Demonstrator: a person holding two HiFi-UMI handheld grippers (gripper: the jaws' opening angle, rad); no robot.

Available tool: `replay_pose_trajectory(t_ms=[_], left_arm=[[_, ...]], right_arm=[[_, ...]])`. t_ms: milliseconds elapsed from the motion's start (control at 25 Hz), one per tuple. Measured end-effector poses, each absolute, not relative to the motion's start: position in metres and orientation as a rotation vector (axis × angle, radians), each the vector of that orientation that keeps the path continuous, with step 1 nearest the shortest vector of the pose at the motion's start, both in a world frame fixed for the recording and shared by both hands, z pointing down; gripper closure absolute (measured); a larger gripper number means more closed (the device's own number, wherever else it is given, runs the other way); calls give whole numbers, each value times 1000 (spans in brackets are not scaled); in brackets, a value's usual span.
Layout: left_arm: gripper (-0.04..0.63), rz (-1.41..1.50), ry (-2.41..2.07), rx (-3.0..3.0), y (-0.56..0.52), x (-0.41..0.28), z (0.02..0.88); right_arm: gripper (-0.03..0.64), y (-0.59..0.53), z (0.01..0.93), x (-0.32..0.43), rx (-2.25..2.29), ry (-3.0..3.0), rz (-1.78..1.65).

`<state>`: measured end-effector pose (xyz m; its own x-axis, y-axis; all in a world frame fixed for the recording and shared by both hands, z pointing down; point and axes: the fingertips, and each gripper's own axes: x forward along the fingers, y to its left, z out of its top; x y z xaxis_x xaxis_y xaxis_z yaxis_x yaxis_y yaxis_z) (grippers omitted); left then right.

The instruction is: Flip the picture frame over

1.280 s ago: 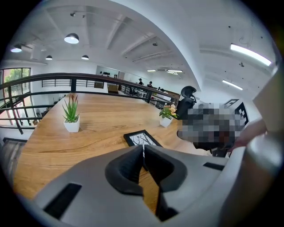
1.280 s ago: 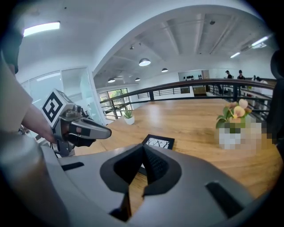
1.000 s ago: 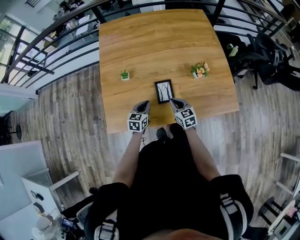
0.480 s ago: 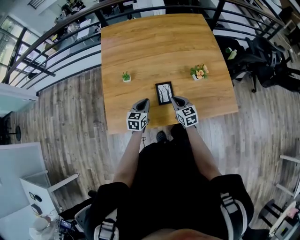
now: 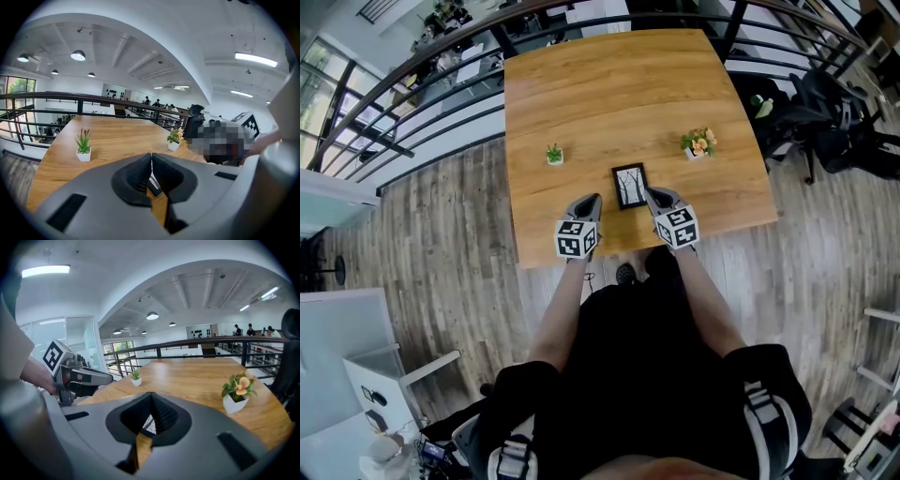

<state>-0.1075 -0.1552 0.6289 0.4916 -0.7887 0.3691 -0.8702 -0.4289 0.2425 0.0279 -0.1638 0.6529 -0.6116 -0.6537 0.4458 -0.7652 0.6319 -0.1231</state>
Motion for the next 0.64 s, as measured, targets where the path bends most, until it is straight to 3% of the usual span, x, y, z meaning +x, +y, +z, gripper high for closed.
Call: replay_pose_trajectory(t_ms=[640], left_arm=[[569,282,-1359,2359,-138,-100,628]], right_arm=[[611,-150,655,38,1161,-2467,468]])
